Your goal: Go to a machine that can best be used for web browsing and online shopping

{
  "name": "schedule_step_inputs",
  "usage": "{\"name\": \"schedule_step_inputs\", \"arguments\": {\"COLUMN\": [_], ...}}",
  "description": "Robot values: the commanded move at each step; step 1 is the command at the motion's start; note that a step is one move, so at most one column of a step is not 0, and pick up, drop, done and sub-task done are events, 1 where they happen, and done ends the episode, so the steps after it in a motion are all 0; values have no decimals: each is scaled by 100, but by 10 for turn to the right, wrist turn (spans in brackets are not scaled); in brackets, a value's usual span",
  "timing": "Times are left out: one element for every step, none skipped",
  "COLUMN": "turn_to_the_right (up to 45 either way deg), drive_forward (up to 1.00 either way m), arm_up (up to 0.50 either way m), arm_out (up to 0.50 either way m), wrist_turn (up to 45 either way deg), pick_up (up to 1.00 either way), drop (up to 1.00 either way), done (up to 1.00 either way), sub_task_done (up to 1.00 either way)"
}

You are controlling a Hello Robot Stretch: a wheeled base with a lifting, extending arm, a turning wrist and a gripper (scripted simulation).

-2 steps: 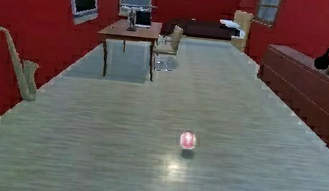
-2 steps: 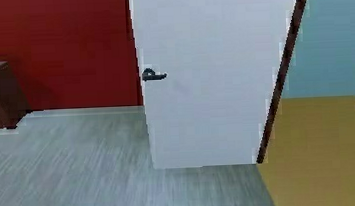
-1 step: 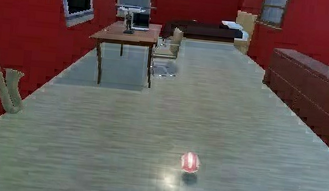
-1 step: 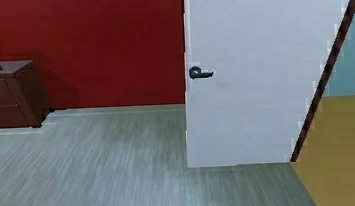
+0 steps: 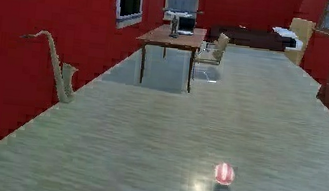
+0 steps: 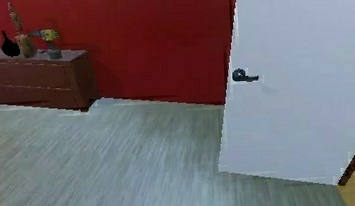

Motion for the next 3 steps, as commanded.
{"name": "schedule_step_inputs", "arguments": {"turn_to_the_right": [0, -90, 0], "drive_forward": [100, 0, 10], "arm_up": [0, 0, 0], "arm_out": [0, 0, 0], "wrist_turn": [0, 0, 0], "pick_up": [0, 0, 0], "drop": [0, 0, 0], "done": [0, 0, 0], "sub_task_done": [0, 0, 0]}}
